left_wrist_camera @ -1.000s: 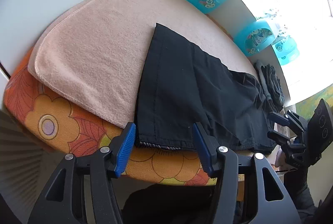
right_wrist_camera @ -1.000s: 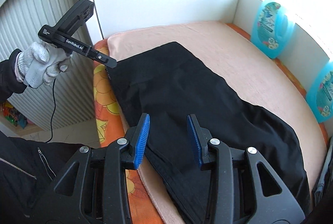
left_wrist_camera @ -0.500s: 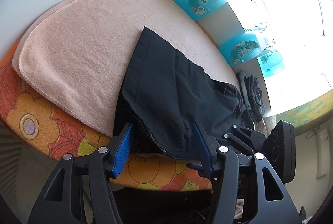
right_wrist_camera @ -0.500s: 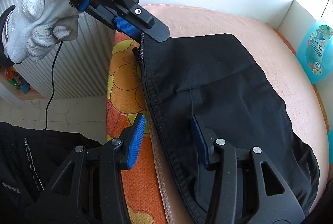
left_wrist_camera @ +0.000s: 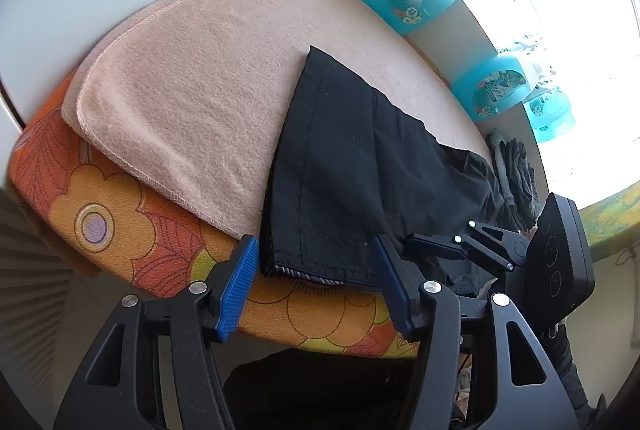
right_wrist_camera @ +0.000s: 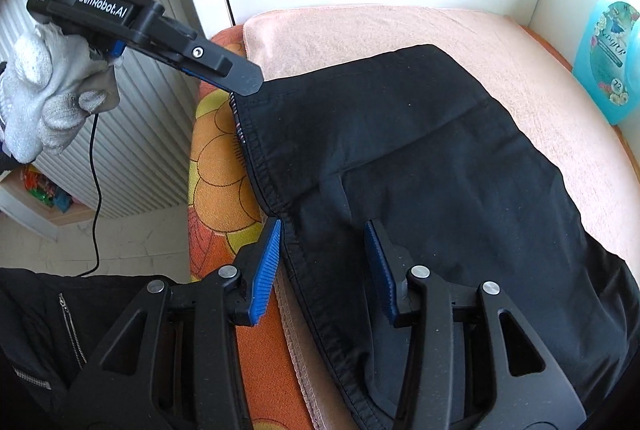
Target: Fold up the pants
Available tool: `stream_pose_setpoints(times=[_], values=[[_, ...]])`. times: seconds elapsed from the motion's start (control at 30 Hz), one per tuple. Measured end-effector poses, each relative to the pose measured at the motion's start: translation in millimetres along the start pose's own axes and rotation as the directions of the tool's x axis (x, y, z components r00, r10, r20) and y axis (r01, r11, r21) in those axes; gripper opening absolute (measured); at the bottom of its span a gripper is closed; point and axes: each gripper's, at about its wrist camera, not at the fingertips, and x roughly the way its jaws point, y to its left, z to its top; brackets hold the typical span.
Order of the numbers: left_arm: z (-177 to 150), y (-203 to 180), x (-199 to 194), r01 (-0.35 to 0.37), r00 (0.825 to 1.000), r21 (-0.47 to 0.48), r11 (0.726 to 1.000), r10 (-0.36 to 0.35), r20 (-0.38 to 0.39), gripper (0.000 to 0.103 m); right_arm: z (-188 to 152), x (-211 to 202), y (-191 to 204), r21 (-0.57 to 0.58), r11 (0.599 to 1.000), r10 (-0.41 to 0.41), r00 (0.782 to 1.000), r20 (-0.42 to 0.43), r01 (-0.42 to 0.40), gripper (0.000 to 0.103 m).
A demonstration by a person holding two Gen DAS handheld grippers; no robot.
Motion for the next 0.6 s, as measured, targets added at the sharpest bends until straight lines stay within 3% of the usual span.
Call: stream_pose_setpoints(times=[0.13, 0.37, 0.6], values=[[-4.4, -0.3, 1.3, -0.030, 0.999, -0.007, 1.000, 0.029, -0.023, 0.058, -0.4, -1.1, -7.6, 0.041, 0.999, 0.010, 1.000, 0.009, -0.010, 0.033], [-5.8, -1.7, 5.8, -0.022, 1.000, -0.025, 0.999, 0.021, -0.011, 0.058, 1.3, 0.7, -10.5, 0.049, 0.999, 0.020, 1.000, 0.014, -0.021, 0.033], [-6.9, -3.3, -2.8, 0.085, 0.996, -0.038, 0.996, -0.083, 0.041, 0.056, 0.9, -0.1, -10.8, 0.056, 0.998, 0.028, 1.000, 0.013, -0.029, 0.034]])
